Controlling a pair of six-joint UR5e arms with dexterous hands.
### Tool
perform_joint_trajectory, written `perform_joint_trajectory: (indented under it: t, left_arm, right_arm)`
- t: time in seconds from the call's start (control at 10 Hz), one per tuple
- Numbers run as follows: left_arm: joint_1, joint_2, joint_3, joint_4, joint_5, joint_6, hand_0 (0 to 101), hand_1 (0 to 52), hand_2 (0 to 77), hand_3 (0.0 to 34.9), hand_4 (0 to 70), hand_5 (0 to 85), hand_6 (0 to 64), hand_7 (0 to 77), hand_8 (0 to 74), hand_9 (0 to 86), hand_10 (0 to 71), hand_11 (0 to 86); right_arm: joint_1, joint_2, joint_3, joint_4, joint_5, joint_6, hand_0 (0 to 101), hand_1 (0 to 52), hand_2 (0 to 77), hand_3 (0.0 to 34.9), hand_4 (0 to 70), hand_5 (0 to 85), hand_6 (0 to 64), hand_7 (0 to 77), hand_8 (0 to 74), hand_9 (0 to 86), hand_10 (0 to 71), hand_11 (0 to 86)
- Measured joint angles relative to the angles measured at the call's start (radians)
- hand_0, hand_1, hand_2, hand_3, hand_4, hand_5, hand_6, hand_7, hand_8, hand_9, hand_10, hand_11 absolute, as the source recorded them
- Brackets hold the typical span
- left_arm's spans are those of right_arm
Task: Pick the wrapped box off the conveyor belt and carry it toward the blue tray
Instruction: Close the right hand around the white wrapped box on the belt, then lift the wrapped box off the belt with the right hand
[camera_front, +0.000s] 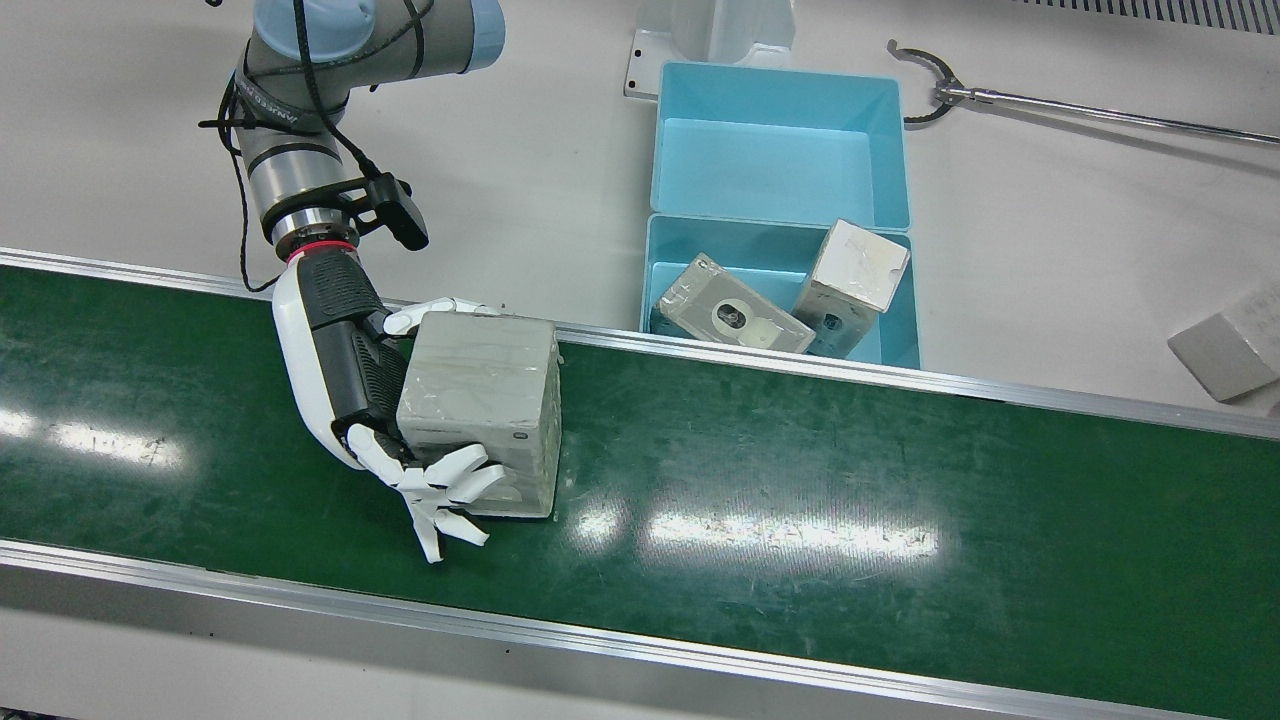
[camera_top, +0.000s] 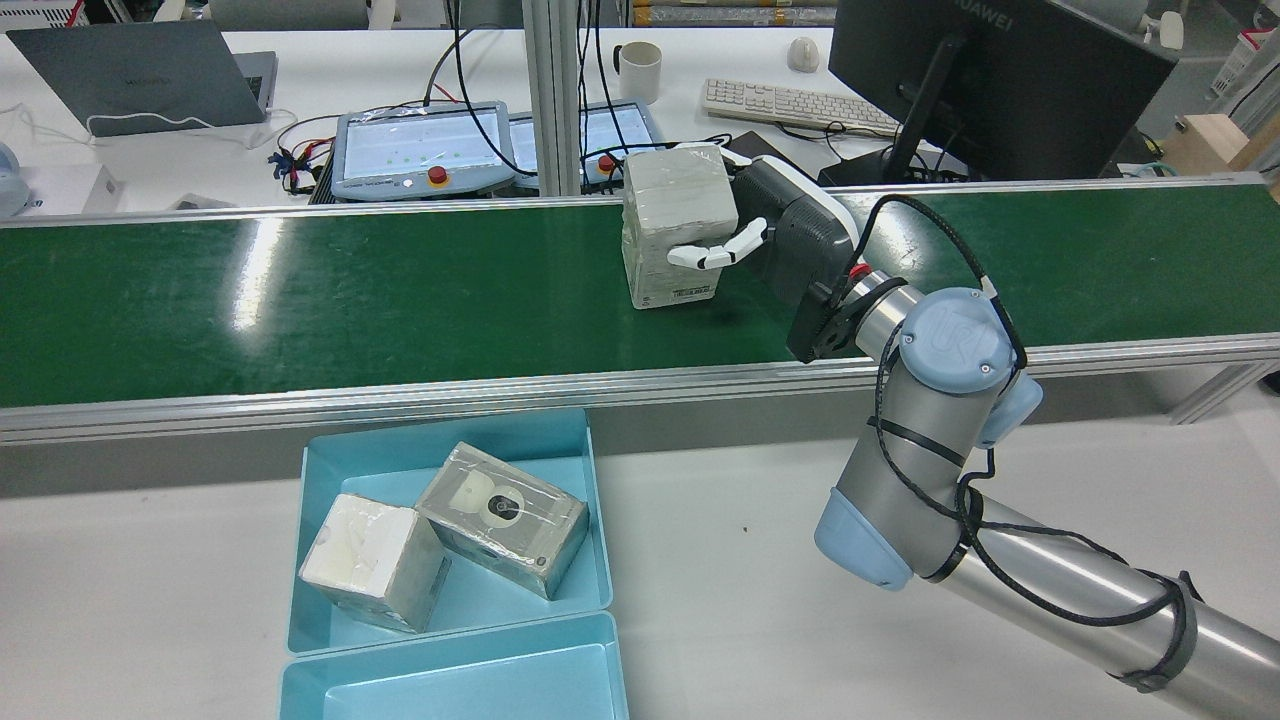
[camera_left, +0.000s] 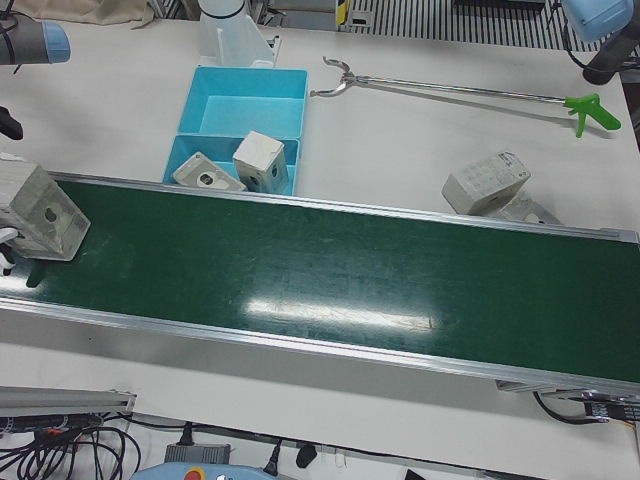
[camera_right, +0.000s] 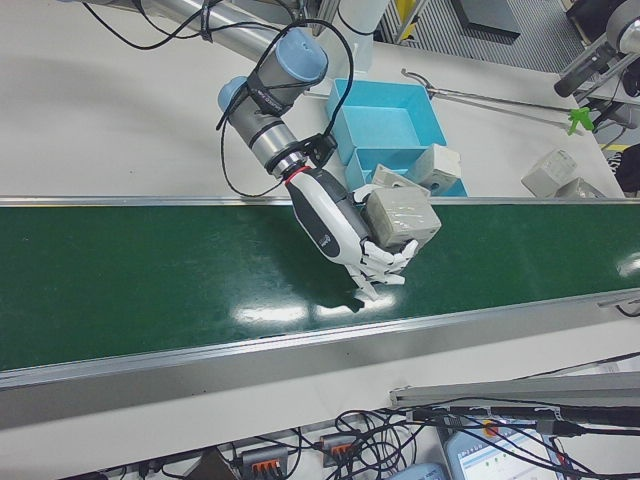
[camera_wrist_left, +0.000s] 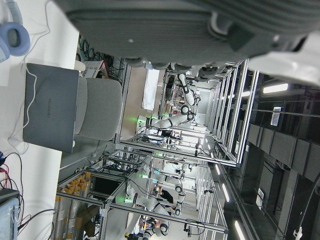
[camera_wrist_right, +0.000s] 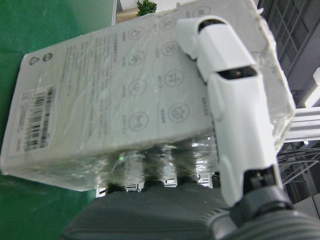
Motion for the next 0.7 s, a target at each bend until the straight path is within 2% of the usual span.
perform_joint_trajectory:
  t: [0.1, 0.2, 0.3, 0.4, 0.5, 0.6, 0.7]
  left_arm:
    - [0.0, 0.0, 0.0, 0.0, 0.0, 0.0, 0, 0.0, 0.5, 0.0, 0.0, 1.1, 0.0, 0.0, 0.5, 0.0, 0.5, 0.0]
    - [0.0, 0.0, 0.0, 0.0, 0.0, 0.0, 0, 0.0, 0.5, 0.0, 0.0, 1.1, 0.0, 0.0, 0.5, 0.0, 0.5, 0.0]
    - [0.0, 0.0, 0.0, 0.0, 0.0, 0.0, 0, 0.0, 0.5, 0.0, 0.0, 1.1, 0.0, 0.0, 0.5, 0.0, 0.5, 0.0]
    - [0.0, 0.0, 0.0, 0.0, 0.0, 0.0, 0, 0.0, 0.5, 0.0, 0.0, 1.1, 0.0, 0.0, 0.0, 0.0, 0.5, 0.0]
    - [0.0, 0.0, 0.0, 0.0, 0.0, 0.0, 0, 0.0, 0.5, 0.0, 0.0, 1.1, 0.0, 0.0, 0.0, 0.0, 0.0, 0.0]
    - [0.0, 0.0, 0.0, 0.0, 0.0, 0.0, 0, 0.0, 0.5, 0.0, 0.0, 1.1, 0.0, 0.0, 0.0, 0.0, 0.0, 0.0]
    - [0.0, 0.0, 0.0, 0.0, 0.0, 0.0, 0, 0.0, 0.5, 0.0, 0.0, 1.1, 0.0, 0.0, 0.0, 0.0, 0.0, 0.0]
  right_arm:
    - [0.004, 0.0, 0.001, -0.005, 0.0, 0.0, 55, 15.8, 35.5, 10.7, 21.8, 42.0, 16.9, 37.6, 14.7, 21.8, 0.0, 12.0]
    - [0.015, 0.001, 0.007, -0.013, -0.001, -0.002, 57, 13.6, 37.1, 4.0, 24.0, 46.4, 20.7, 40.4, 20.2, 30.0, 0.0, 24.0]
    - [0.032, 0.003, 0.027, -0.035, -0.002, -0.01, 57, 13.6, 37.1, 4.0, 24.0, 46.4, 20.7, 40.4, 26.2, 36.0, 0.0, 34.4]
    - [0.048, 0.005, 0.066, -0.07, -0.003, -0.029, 58, 13.6, 37.1, 2.5, 27.3, 50.2, 25.6, 43.6, 29.5, 37.6, 0.0, 45.8]
    - [0.059, 0.006, 0.108, -0.104, -0.003, -0.046, 56, 13.6, 37.1, 2.9, 27.3, 50.2, 25.6, 43.6, 32.2, 39.3, 3.3, 50.2]
    - [0.066, 0.007, 0.151, -0.129, -0.003, -0.058, 52, 13.6, 37.1, 3.7, 27.3, 50.7, 26.7, 44.2, 34.4, 40.4, 7.1, 51.8]
    - [0.064, 0.011, 0.184, -0.143, -0.002, -0.064, 53, 13.6, 37.1, 1.5, 28.9, 54.5, 30.0, 48.0, 39.3, 45.3, 16.9, 58.9]
